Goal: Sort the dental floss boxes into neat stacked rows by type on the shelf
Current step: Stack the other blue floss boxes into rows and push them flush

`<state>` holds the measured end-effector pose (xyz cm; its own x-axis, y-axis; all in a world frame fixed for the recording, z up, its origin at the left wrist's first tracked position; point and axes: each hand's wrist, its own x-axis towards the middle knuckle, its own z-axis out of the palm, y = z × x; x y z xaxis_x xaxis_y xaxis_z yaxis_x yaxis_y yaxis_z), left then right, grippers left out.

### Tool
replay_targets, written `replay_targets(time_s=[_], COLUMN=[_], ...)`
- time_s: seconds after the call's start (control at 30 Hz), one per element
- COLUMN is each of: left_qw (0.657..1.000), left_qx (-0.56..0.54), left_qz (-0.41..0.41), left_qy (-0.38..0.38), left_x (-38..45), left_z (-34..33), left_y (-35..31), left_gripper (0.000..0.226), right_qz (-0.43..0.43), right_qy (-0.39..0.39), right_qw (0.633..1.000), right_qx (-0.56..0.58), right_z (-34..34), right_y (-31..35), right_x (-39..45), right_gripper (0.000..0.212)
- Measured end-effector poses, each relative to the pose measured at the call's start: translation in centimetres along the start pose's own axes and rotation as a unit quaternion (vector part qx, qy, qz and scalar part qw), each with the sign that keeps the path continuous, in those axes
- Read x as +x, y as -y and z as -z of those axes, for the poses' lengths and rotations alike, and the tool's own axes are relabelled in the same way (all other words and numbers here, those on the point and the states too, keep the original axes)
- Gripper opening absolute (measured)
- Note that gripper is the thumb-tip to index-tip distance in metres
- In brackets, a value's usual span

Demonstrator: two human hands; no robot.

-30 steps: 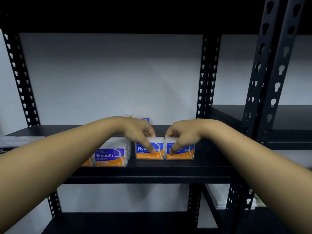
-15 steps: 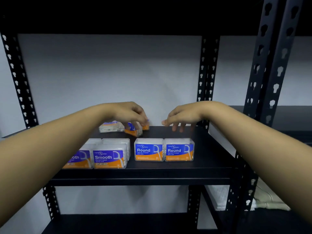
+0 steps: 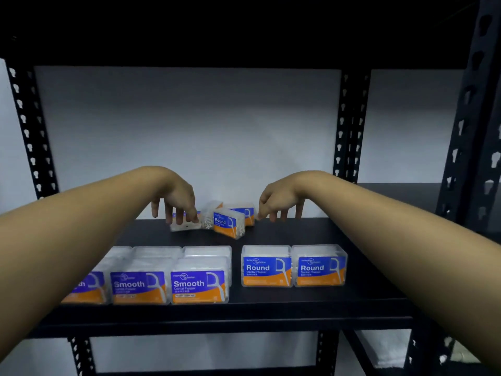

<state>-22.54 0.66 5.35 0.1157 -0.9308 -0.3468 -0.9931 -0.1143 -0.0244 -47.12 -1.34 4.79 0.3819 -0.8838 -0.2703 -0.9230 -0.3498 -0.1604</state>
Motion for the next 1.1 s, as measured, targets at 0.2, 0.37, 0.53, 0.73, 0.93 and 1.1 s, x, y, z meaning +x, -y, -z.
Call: replay_targets(time_s=[0.2, 0.37, 0.53, 0.73, 0.93, 1.1], left_qw=[0.999, 0.996, 0.994, 0.994, 0.997, 0.996], left_qx=[-0.005, 0.007, -0.009, -0.015, 0.015, 0.023], left_qz=[-0.025, -0.036, -0.053, -0.053, -0.049, -0.053], left_qy=[-0.039, -0.076, -0.096, -0.093, -0.057, -0.063], left_x=[2.6, 5.3, 7.0, 8.3, 9.9, 10.5], left_z=[1.3, 1.2, 1.1, 0.7, -1.3, -1.5], left_y=[3.6, 5.4, 6.9, 7.5, 6.2, 6.3], left_gripper=[0.027, 0.035, 0.038, 0.04, 0.055, 0.064], right_qz=[-0.003, 0.021, 0.05, 0.042, 0.021, 0.026], right_qy=[-0.036, -0.085, -0.12, -0.111, -0.083, -0.058], right_qw=[0.999, 0.996, 0.991, 0.988, 0.99, 0.993], right_qx=[-0.009, -0.01, -0.018, -0.094, -0.108, -0.099], right_z=[0.7, 0.5, 0.0, -1.2, -1.0, -0.8], right_y=[1.7, 2.7, 4.5, 6.7, 7.2, 7.2], right_x=[3.0, 5.1, 7.0, 9.8, 10.2, 9.7], right_gripper=[0.024, 0.034, 0.066, 0.075, 0.067, 0.057])
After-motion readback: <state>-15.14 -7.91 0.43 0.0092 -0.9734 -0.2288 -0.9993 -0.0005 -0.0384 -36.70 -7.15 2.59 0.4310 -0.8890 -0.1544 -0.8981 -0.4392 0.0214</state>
